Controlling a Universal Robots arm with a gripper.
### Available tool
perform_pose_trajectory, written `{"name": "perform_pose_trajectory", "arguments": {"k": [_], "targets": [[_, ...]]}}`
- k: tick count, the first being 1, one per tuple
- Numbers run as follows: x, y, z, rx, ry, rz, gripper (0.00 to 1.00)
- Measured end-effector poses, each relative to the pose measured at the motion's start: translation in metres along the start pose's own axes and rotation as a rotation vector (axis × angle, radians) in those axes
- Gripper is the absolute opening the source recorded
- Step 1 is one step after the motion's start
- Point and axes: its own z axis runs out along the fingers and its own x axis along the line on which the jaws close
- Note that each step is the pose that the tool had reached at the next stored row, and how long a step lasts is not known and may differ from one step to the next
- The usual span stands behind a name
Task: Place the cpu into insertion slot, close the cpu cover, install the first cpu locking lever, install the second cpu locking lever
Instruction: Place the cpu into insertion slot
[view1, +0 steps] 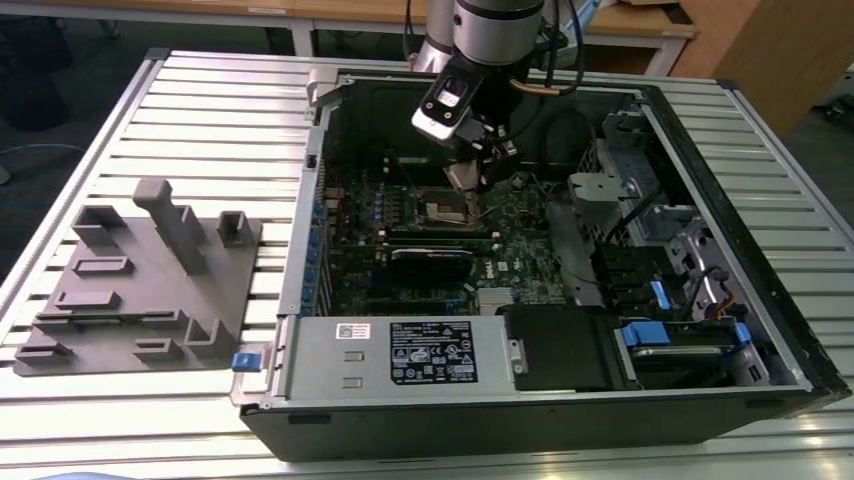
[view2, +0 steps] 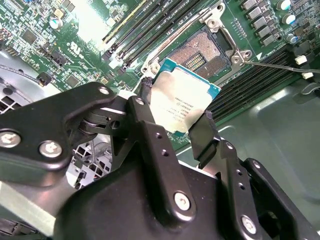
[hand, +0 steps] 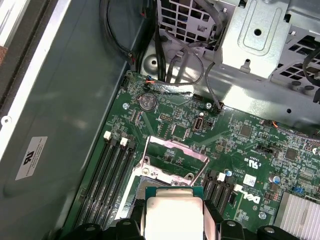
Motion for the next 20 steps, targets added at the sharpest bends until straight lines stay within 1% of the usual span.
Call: {"name": "perform_pose_trajectory", "arguments": {"k": [5,8,12,18,19,20], "targets": [[0.0,0.0,0.0,0.0,-0.0003,0.002,0.54],[0.0,0.0,0.0002,-0.0004,-0.0019,0.023,0.54],[0.0,0.0,0.0007,-0.0014,-0.0074,0.083,0.54],[0.0,-0.0001,0.0015,-0.0029,-0.0168,0.187,0.54],[0.0,-0.0001,0.0015,-0.0031,-0.0183,0.203,0.54],[-0.0001,-0.0001,0.0015,-0.0031,-0.0187,0.208,0.54]]}}
